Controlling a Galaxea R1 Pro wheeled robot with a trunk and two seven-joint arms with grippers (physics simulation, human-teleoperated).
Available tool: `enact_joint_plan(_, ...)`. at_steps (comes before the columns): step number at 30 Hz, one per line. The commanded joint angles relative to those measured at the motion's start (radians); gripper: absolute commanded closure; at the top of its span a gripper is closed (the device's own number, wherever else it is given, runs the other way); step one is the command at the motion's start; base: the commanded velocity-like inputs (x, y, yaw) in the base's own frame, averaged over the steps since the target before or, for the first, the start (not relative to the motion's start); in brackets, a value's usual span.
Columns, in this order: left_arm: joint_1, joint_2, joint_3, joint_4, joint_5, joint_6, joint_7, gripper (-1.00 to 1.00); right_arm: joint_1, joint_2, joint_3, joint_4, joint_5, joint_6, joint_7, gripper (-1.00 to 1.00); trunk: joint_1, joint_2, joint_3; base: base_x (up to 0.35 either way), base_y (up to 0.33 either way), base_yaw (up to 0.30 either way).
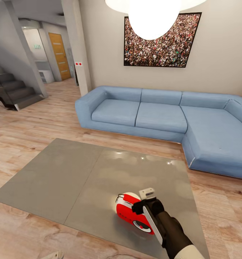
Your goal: Turn on the radio receiver that's on the table in the living room.
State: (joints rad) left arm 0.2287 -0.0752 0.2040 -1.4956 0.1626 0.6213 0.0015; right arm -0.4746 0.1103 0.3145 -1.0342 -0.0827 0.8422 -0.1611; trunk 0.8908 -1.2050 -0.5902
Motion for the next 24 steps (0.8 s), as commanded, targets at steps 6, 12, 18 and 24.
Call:
enact_joint_plan(6, 0.000, 0.000, 0.000, 0.000, 0.000, 0.000, 0.000, -1.00, -0.021, -0.004, -0.004, 0.005, -0.001, 0.001, 0.000, -1.00, 0.000, 0.000, 0.000, 0.000, 0.000, 0.000)
enact_joint_plan(12, 0.000, 0.000, 0.000, 0.001, 0.000, 0.000, 0.000, -1.00, -0.048, -0.008, -0.007, 0.020, 0.000, 0.001, 0.000, -1.00, 0.000, 0.000, 0.000, 0.000, 0.000, 0.000)
enact_joint_plan(18, 0.000, 0.000, -0.001, 0.007, 0.000, 0.000, 0.000, -1.00, -0.063, -0.012, -0.009, 0.038, 0.000, 0.002, 0.000, -1.00, 0.000, 0.000, 0.000, 0.000, 0.000, 0.000)
enact_joint_plan(24, 0.000, 0.000, -0.001, 0.008, 0.000, 0.000, 0.000, -1.00, -0.084, -0.011, -0.008, 0.101, -0.004, 0.000, 0.001, -1.00, 0.000, 0.000, 0.000, 0.000, 0.000, 0.000)
